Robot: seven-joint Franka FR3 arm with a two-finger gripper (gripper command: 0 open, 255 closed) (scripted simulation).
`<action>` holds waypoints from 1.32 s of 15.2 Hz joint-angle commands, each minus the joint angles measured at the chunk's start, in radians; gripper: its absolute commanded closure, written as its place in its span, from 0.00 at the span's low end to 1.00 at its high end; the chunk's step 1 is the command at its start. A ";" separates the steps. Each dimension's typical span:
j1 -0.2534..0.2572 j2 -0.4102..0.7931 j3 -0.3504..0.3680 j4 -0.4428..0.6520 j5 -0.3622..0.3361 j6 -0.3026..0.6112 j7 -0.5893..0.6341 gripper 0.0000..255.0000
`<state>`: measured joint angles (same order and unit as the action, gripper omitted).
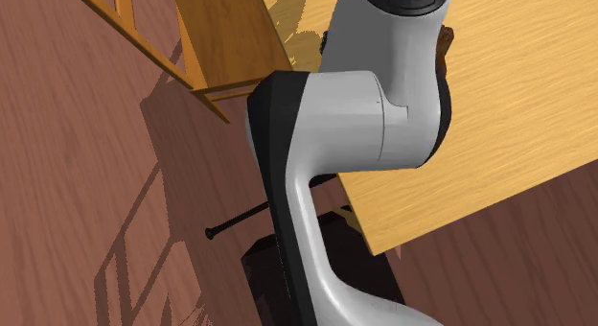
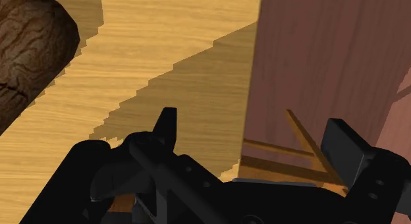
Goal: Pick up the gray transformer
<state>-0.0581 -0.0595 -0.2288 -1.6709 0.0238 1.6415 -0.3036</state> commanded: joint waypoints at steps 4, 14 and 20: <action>-0.035 0.219 -0.032 0.281 0.021 -0.077 -0.060 0.00; -0.066 0.359 -0.043 0.397 0.038 -0.063 -0.092 0.00; -0.063 0.350 -0.042 0.363 0.035 -0.038 -0.091 1.00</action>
<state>-0.1213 0.2907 -0.2713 -1.3070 0.0591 1.6032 -0.3949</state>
